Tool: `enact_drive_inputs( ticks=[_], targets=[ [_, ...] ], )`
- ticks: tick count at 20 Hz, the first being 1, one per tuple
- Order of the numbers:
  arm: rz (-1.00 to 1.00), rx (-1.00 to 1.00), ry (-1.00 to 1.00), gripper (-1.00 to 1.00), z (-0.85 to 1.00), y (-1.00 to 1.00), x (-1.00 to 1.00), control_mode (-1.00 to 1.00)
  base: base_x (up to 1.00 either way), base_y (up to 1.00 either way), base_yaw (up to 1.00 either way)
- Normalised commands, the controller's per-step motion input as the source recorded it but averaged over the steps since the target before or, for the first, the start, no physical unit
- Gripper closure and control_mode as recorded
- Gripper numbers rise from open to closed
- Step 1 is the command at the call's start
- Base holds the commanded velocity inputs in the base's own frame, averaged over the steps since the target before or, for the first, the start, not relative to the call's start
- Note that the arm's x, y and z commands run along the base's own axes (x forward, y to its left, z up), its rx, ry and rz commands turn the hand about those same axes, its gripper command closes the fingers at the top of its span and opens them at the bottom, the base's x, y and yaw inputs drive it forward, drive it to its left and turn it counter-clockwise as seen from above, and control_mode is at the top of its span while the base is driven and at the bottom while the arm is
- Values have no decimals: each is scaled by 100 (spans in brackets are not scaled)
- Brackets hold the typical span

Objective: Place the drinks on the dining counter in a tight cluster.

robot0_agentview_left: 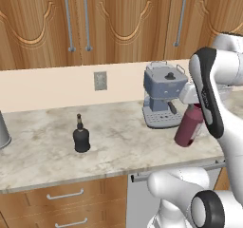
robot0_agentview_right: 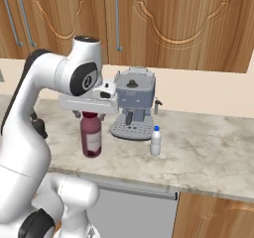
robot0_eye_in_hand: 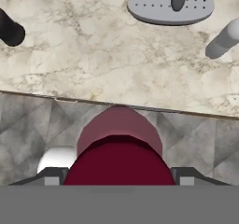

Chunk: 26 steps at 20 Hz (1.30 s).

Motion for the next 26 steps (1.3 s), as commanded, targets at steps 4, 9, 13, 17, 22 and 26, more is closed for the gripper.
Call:
enact_drive_inputs(
  ticks=[4, 9, 13, 17, 22, 26],
  targets=[
    [3, 0, -1, 100, 19, 0, -33, -100, 0, 0, 0],
    [0, 0, 0, 100, 10, 0, -7, -100, 0, 0, 0],
    [0, 0, -1, 100, 0, 0, -2, 100, -24, 0, 0],
    [0, 0, 0, 100, 0, 0, 0, 100, -85, 0, 0],
    [0, 0, 0, 100, 0, 0, 0, 100, -89, 0, -4],
    [0, 0, 0, 100, 0, 0, 0, 100, -35, 0, -60]
  ],
)
